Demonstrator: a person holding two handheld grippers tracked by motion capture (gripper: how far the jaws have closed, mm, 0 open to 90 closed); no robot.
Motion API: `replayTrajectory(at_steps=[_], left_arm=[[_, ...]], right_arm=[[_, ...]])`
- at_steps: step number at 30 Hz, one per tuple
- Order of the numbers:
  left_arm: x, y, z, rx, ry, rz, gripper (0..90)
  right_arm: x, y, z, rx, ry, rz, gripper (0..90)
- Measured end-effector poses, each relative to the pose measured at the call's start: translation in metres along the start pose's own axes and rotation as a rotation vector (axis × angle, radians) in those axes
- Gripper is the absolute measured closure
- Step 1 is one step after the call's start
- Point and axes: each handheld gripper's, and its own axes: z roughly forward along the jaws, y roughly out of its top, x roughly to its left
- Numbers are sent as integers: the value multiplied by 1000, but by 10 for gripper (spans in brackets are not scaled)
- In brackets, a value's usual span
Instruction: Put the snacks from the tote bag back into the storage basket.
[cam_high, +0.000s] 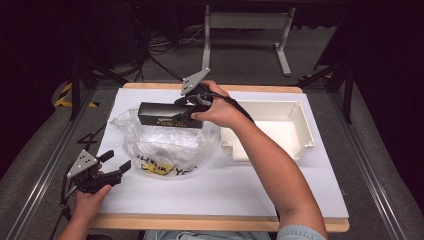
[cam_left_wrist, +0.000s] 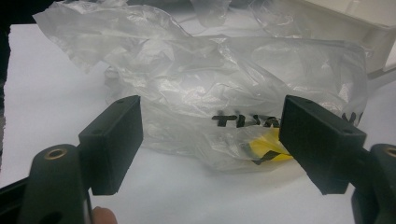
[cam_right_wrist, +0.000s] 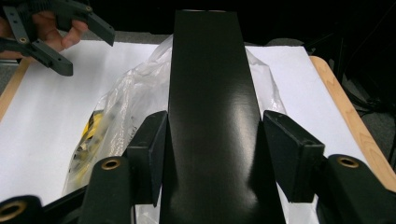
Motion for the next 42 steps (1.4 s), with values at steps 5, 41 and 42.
replayTrajectory(at_steps=[5,41,42], left_arm=[[0,0,0,2,0,-2,226],[-1,-1,3,18,9,4,225],[-1,-1,3,18,9,4,225]], right_arm=[[0,1,-7,2,-5,-3,433],[-9,-39,-114,14,-113,18,433],[-9,-39,-114,14,-113,18,433]])
